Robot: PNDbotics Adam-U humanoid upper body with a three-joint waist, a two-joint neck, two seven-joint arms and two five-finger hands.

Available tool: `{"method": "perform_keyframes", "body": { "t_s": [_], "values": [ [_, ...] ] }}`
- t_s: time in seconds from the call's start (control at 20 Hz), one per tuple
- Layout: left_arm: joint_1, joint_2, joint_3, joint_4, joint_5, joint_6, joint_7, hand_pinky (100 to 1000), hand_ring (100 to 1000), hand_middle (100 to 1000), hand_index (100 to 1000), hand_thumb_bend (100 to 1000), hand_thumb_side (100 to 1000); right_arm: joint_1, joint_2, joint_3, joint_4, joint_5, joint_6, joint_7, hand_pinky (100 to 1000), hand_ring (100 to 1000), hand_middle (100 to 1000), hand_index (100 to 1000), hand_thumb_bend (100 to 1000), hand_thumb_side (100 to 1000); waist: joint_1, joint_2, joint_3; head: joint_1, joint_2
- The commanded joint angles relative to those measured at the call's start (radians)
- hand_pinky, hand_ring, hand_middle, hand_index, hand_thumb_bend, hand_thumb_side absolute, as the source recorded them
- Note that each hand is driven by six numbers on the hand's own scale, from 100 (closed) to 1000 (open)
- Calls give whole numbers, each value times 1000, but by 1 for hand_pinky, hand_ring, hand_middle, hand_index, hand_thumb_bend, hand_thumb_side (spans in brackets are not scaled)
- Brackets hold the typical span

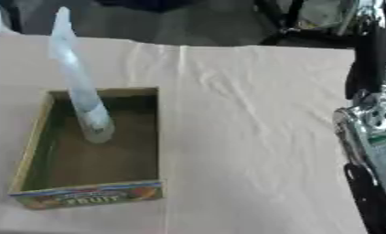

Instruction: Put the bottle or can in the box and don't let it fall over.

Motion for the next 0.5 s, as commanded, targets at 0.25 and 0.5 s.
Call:
{"method": "perform_keyframes", "body": {
  "t_s": [0.25,0.5],
  "values": [
    [50,68,50,-33,-293,-40,-48,1000,1000,927,938,650,700,-8,-33,-13,-28,8,1,-7,1000,963,970,871,154,553,5,-20,2,-9,-3],
    [84,79,68,-23,-331,-36,-69,1000,1000,914,911,636,709,-5,-33,-15,-29,11,2,-10,1000,963,970,871,153,554,4,-19,1,-8,-8]
  ]
}}
